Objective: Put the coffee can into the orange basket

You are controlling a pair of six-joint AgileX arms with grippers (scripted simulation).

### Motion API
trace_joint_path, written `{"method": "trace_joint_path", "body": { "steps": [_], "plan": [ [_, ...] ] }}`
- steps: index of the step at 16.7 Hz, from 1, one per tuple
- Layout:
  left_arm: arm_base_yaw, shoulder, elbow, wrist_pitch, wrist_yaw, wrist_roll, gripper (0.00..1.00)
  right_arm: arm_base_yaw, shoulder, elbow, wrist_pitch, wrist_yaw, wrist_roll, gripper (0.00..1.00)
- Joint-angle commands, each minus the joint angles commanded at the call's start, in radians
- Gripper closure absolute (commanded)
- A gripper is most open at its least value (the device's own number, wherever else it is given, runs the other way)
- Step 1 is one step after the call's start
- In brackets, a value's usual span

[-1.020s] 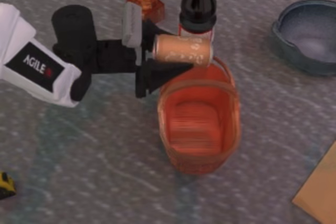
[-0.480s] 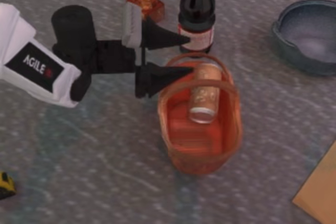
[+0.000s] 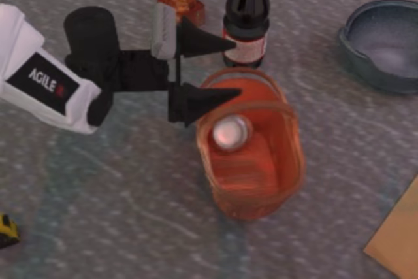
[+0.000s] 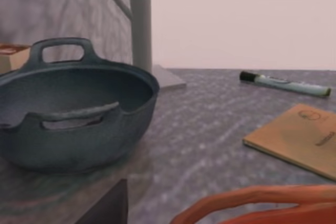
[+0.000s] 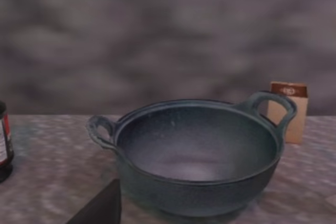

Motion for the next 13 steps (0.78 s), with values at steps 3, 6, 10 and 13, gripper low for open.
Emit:
{"method": "trace_joint_path", "body": {
  "steps": [3,6,10,13],
  "plan": [
    [-0.001,-0.01,-0.004,-0.007,-0.007,-0.004,0.0,0.005,0.01,0.01,-0.009,-0.001,-0.006,0.0],
    [0.021,-0.103,-0.046,-0.063,-0.07,-0.037,0.0,0.05,0.102,0.102,-0.089,-0.009,-0.06,0.0],
    [0.078,-0.361,-0.154,-0.199,-0.229,-0.098,0.0,0.148,0.372,0.369,-0.291,-0.016,-0.194,0.0],
    [0.13,-0.641,-0.264,-0.326,-0.383,-0.135,0.0,0.235,0.659,0.653,-0.489,-0.014,-0.326,0.0]
  ]
}}
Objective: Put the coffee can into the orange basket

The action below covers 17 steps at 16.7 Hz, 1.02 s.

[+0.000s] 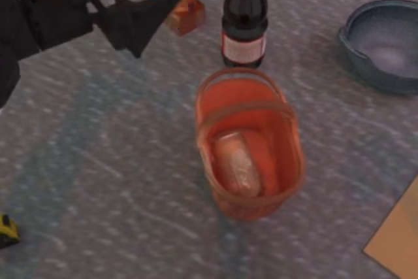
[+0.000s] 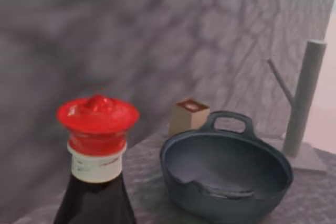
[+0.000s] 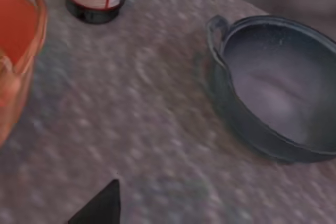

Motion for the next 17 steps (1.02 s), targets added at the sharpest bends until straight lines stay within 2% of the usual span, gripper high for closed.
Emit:
{"method": "trace_joint_path", "body": {
  "steps": [8,11,14,17],
  "plan": [
    [0.13,-0.927,-0.425,-0.411,-0.48,-0.005,0.0,0.247,0.905,0.881,-0.582,0.016,-0.385,0.0],
    [0.163,-1.238,-0.596,-0.556,-0.639,0.022,0.0,0.328,1.198,1.17,-0.768,0.02,-0.509,0.0],
    [0.186,-1.467,-0.743,-0.674,-0.766,0.056,0.0,0.395,1.425,1.394,-0.913,0.02,-0.606,0.0],
    [0.199,-1.597,-0.842,-0.748,-0.848,0.084,0.0,0.439,1.562,1.527,-1.006,0.019,-0.669,0.0]
  ]
}}
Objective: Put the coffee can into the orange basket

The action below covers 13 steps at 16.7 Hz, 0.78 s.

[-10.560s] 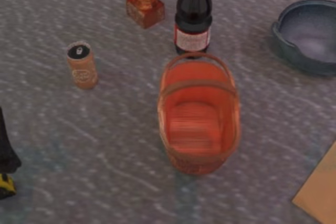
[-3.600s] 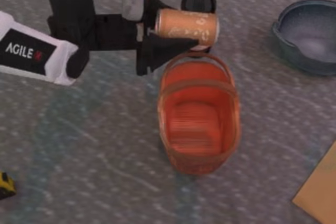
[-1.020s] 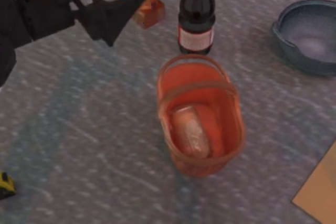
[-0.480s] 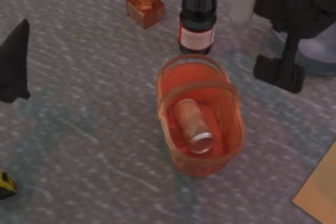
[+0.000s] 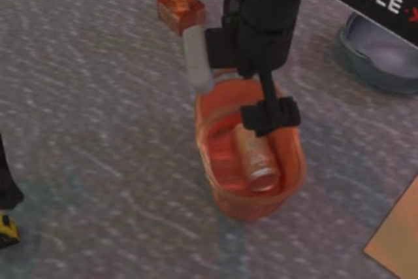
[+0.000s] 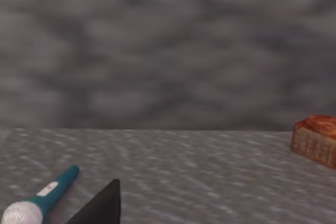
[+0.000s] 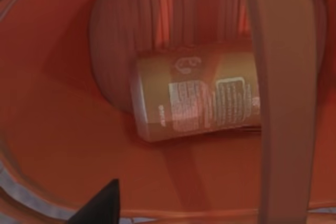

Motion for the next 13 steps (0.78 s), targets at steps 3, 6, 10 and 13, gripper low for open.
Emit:
{"method": "trace_joint_path", "body": {
  "steps": [3,6,10,13],
  "plan": [
    [0.003,-0.037,-0.033,-0.023,-0.026,0.011,0.0,0.014,0.041,0.039,-0.029,-0.001,-0.02,0.0],
    [0.003,-0.037,-0.033,-0.023,-0.026,0.011,0.0,0.014,0.041,0.039,-0.029,-0.001,-0.02,0.0],
    [0.003,-0.037,-0.033,-0.023,-0.026,0.011,0.0,0.013,0.035,0.001,0.002,-0.001,-0.021,0.0],
    [0.003,-0.037,-0.033,-0.023,-0.026,0.011,0.0,0.014,0.026,-0.058,0.052,-0.001,-0.019,0.0]
  ]
}}
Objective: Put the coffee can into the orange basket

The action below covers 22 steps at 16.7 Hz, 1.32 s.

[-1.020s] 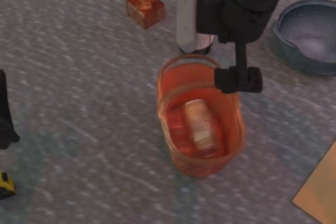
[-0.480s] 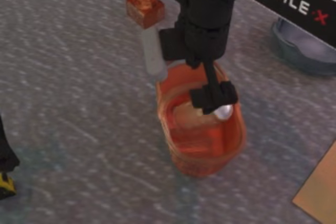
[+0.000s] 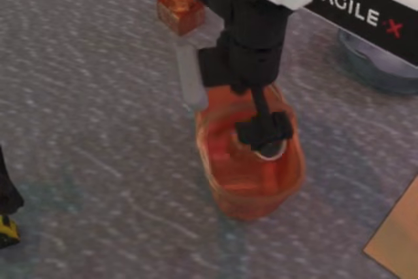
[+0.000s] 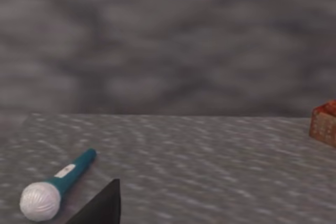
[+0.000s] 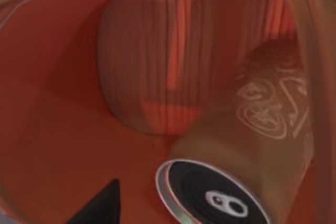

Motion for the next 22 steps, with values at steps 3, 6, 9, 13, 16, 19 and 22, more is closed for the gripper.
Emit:
{"method": "trace_joint_path", "body": {
  "steps": [3,6,9,13,16,19,22],
  "plan": [
    [0.0,0.0,0.0,0.0,0.0,0.0,0.0,0.0,-0.002,-0.011,0.01,0.0,0.0,0.0],
    [0.0,0.0,0.0,0.0,0.0,0.0,0.0,0.0,-0.002,-0.011,0.01,0.0,0.0,0.15],
    [0.0,0.0,0.0,0.0,0.0,0.0,0.0,0.0,-0.002,-0.011,0.01,0.0,0.0,0.38],
    [0.0,0.0,0.0,0.0,0.0,0.0,0.0,0.0,-0.002,-0.011,0.01,0.0,0.0,0.68],
    [0.0,0.0,0.0,0.0,0.0,0.0,0.0,0.0,-0.002,-0.011,0.01,0.0,0.0,0.9],
    [0.0,0.0,0.0,0.0,0.0,0.0,0.0,0.0,-0.002,-0.011,0.01,0.0,0.0,1.0],
    [0.0,0.0,0.0,0.0,0.0,0.0,0.0,0.0,-0.002,-0.011,0.01,0.0,0.0,1.0]
  ]
}}
